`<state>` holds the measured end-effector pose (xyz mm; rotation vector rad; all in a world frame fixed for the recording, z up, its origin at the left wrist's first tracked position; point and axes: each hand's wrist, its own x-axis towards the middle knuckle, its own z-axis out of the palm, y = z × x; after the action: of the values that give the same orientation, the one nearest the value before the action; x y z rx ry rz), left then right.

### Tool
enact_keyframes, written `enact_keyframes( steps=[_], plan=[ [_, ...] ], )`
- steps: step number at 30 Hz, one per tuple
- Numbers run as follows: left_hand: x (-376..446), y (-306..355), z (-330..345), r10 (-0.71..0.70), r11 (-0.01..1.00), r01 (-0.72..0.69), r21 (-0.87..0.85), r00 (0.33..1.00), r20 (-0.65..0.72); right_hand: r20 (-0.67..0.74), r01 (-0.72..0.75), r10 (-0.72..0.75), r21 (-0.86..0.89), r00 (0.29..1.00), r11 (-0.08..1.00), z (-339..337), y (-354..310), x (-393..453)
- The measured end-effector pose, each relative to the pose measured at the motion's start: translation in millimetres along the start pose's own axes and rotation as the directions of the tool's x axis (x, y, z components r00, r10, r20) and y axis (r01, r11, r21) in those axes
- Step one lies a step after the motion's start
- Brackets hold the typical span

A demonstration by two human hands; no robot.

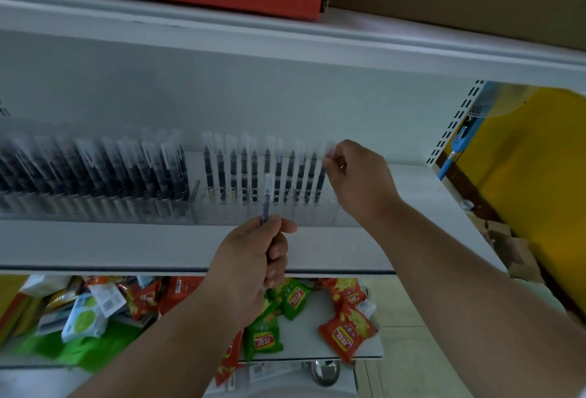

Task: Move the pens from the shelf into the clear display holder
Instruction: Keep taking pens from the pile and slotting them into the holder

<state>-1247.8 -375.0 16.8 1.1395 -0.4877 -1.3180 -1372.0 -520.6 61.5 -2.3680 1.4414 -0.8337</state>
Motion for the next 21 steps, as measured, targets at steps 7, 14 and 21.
enact_keyframes(
  steps=[7, 14, 21],
  plan=[
    [6.8, 2.1, 10.7, 0.038, 0.992, -0.040, 0.121, 0.999, 0.019, 0.047, -0.127, 0.121, 0.156, 0.992, 0.980, -19.5, -10.3, -20.9],
    [14.7, -0.1, 32.7, 0.071, 0.885, -0.126, 0.447, 0.988, 0.137, 0.270, -0.210, 0.084, 0.479, 0.959, 0.852, -33.3, -20.0, -27.6],
    [20.3, 1.1, 29.2, 0.349, 0.559, -0.371, 0.742, 0.917, 0.195, 0.316, -0.333, 0.161, 0.624, 0.935, 0.707, -31.0, -15.2, -33.4]
  ],
)
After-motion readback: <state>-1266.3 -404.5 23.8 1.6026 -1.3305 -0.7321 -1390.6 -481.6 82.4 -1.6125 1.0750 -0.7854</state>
